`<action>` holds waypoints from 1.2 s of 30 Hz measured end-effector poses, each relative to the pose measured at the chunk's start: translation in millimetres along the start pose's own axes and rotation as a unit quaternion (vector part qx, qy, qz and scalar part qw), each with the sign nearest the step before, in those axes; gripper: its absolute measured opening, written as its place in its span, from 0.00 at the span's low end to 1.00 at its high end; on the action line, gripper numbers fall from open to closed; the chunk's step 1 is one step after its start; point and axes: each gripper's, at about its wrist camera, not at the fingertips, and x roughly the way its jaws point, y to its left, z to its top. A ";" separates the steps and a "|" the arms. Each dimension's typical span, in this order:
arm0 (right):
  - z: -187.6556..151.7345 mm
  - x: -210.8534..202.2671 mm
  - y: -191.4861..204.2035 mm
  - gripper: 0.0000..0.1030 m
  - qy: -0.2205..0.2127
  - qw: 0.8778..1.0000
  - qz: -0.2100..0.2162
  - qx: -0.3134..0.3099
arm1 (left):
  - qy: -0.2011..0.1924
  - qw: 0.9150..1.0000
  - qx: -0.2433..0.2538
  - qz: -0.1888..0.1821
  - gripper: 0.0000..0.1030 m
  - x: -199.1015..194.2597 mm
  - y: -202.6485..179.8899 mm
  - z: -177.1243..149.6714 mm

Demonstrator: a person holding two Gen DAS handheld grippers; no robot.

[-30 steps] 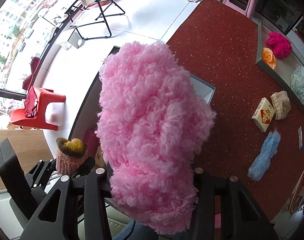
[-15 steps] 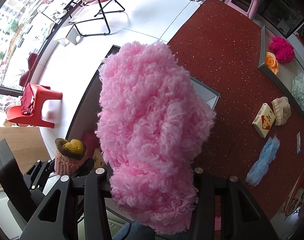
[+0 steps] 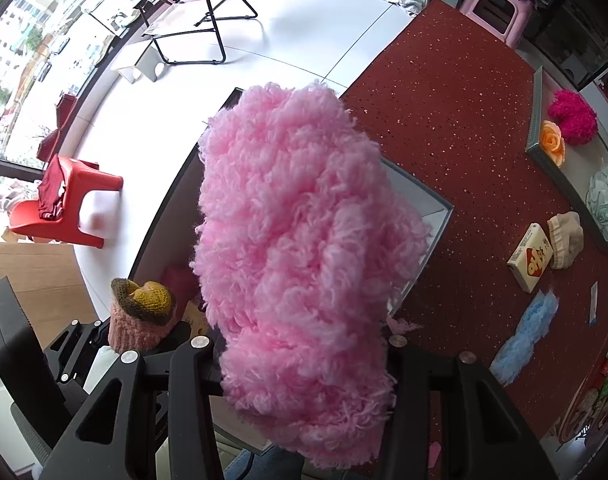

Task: Organize soft objects
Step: 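Hold the knit hat with left tool while right tool holds the pink fluffy toy above the box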

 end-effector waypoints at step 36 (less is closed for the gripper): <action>9.2 12.6 28.2 0.49 0.000 0.997 -0.036 -0.073 | 0.011 1.000 0.013 -0.001 0.52 8.3 -5.0 7.2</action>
